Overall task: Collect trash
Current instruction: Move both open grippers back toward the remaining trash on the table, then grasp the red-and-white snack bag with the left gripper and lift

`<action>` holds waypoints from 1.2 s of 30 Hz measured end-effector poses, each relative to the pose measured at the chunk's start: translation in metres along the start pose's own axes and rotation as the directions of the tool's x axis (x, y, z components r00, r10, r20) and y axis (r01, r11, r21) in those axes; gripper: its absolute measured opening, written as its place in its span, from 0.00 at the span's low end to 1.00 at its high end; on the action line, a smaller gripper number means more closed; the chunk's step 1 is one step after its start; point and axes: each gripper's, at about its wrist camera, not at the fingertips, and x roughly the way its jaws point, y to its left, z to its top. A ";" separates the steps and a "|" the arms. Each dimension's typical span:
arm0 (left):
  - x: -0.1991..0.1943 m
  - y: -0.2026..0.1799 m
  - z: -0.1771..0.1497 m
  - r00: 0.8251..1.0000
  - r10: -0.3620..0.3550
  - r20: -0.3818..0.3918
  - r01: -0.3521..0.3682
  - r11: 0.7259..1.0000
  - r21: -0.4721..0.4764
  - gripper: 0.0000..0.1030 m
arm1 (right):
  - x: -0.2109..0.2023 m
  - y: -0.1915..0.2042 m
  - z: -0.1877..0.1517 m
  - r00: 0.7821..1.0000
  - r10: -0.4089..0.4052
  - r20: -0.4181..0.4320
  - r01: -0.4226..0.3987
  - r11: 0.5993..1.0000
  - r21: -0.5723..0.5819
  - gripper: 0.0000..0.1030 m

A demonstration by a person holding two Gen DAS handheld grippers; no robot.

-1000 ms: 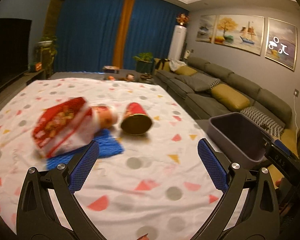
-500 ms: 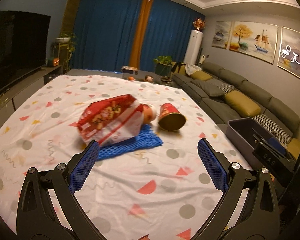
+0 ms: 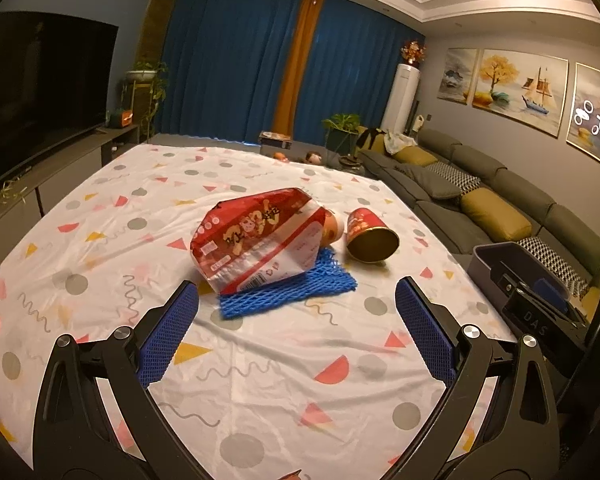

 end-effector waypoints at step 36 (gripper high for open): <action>0.128 0.101 0.026 0.962 -0.120 -0.243 0.085 0.985 -0.149 0.68 | 0.050 0.062 -0.003 0.994 0.075 -0.079 -0.085 0.988 -0.129 0.85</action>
